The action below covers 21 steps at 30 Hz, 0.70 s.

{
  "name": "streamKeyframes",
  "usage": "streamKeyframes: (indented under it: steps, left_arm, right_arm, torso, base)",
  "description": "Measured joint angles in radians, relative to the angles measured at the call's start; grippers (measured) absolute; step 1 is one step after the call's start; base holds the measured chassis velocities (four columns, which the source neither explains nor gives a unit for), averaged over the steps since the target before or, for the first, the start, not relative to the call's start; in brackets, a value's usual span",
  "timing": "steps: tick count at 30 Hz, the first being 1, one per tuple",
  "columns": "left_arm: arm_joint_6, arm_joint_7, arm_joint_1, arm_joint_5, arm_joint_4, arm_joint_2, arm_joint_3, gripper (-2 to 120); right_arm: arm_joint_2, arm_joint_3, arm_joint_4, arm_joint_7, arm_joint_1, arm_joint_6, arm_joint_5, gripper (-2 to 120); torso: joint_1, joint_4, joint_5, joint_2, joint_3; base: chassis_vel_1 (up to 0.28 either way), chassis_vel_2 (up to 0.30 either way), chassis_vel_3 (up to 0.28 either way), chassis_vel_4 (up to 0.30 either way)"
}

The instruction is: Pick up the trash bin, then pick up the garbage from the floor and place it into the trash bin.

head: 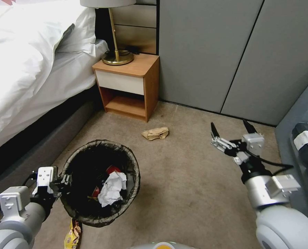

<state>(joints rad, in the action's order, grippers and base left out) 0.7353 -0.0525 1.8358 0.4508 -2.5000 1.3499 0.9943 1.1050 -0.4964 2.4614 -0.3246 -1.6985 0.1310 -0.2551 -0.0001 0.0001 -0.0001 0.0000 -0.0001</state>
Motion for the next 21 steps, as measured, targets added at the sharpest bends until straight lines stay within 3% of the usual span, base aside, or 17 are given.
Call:
streamKeyframes:
  steps: [7, 21]
  left_arm:
    - [0.0, -0.004, -0.003, -0.013, 0.0, 0.007, 0.004, 1]
    - [0.0, -0.027, -0.019, -0.084, 0.0, 0.044, -0.002, 1]
  right_arm:
    - [0.117, -0.012, 0.013, 0.068, -0.083, -0.017, 0.045, 100]
    - [0.17, -0.02, 0.023, 0.083, -0.101, -0.011, 0.04, 100]
  torso:
    - [0.0, -0.0003, 0.0, 0.0, 0.0]
    - [0.0, -0.0001, 0.0, 0.0, 0.0]
  base:
    - [0.0, 0.0, 0.0, 0.0]
    - [0.0, 0.0, 0.0, 0.0]
